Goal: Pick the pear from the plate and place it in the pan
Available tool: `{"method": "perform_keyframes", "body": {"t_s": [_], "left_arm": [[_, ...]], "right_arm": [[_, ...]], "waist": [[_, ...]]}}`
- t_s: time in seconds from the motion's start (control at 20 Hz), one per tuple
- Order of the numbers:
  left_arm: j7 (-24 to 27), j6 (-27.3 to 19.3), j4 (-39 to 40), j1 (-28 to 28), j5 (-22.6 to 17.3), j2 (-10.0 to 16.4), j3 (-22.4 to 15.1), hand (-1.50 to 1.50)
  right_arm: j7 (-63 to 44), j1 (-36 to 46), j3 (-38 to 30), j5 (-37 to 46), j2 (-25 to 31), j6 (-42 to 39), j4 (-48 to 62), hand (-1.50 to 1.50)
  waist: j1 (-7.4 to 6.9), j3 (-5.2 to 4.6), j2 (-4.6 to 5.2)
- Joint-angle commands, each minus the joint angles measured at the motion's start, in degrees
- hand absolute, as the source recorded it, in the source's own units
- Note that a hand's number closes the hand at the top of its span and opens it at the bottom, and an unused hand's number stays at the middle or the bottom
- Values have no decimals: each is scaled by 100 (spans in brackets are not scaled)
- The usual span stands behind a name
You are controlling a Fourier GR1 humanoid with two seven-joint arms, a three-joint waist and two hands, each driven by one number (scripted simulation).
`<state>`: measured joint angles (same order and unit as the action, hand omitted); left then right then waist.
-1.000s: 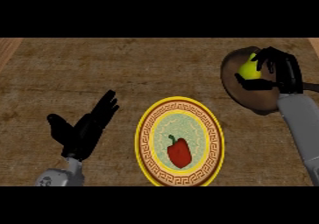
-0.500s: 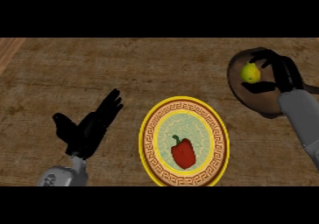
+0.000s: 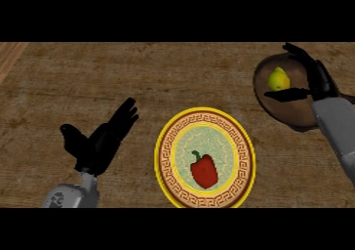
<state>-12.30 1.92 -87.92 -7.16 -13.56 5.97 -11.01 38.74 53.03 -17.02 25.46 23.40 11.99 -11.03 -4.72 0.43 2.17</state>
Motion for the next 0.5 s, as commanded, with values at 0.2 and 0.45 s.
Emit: {"method": "perform_keyframes", "body": {"t_s": [0.2,0.45], "left_arm": [[-209,-87,-86,-73,-28,-27,52,0],[28,112,-57,109,-86,11,46,0]], "right_arm": [[-42,108,-721,-775,478,-1743,453,-150],[208,-117,-672,-738,1223,-3077,525,-150]], "waist": [[63,-9,-32],[28,-2,4]]}}
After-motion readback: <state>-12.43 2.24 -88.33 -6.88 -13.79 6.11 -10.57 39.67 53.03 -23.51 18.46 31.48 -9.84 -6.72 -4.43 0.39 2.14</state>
